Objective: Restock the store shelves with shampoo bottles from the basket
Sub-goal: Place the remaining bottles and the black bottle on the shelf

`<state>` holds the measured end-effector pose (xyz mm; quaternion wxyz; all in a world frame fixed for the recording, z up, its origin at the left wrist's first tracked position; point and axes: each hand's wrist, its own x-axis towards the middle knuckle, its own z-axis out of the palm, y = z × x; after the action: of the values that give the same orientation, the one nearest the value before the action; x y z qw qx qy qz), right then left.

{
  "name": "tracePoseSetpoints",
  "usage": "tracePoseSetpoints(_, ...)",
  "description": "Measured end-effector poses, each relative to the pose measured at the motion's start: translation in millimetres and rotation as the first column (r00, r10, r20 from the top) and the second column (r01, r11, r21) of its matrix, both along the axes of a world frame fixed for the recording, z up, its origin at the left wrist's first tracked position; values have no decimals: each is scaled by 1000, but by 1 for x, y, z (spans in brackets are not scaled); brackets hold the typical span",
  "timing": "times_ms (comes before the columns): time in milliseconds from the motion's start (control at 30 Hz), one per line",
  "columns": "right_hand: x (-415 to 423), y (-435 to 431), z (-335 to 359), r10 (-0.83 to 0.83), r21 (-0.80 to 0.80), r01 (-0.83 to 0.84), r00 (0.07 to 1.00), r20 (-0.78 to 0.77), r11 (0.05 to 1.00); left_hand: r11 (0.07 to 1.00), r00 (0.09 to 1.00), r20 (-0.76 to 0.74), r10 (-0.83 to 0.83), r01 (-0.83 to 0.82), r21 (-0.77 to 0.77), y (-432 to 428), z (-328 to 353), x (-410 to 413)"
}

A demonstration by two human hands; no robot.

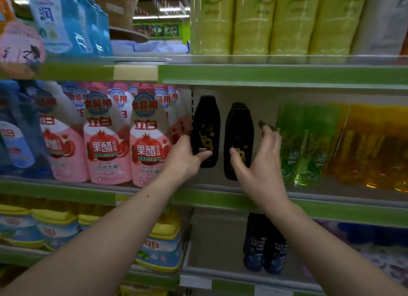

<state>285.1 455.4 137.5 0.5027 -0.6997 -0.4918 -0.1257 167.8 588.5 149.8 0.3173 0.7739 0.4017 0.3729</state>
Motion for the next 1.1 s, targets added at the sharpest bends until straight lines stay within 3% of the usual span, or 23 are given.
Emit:
tracePoseSetpoints(100,3,7,0,-36,-124,28,998,-60,992,999,999,-32,-6,5,-52,12,-3,18)
tracePoseSetpoints(200,8,17,-3,-58,-205,9,970,-234,979,995,997,-79,-6,-2,-96,17,-7,31)
tracePoseSetpoints(300,15,21,-3,-42,-232,-59,911,-410,971,993,996,-89,2,-12,-117,19,-10,38)
tracePoseSetpoints(367,17,20,-1,-24,-240,-95,893,-449,966,993,994,-109,12,-25,-117,20,-8,40)
tracePoseSetpoints(700,14,20,1,-56,-287,-76,904,-425,955,992,984,-145,-103,90,-94,27,-6,35)
tracePoseSetpoints(833,14,14,-2,-38,-252,-65,922,-385,966,995,993,-114,-38,27,-97,16,-5,31)
tracePoseSetpoints(900,14,7,-4,-30,-222,-51,936,-349,974,998,994,-97,57,-60,-27,0,-3,25)
tracePoseSetpoints(1000,10,-8,-5,-9,-147,-37,954,-301,988,974,989,19,147,-148,171,-27,-5,15)
tracePoseSetpoints(1100,7,-30,-4,45,-6,-48,962,-268,999,961,973,224,61,-118,250,-50,-11,6)
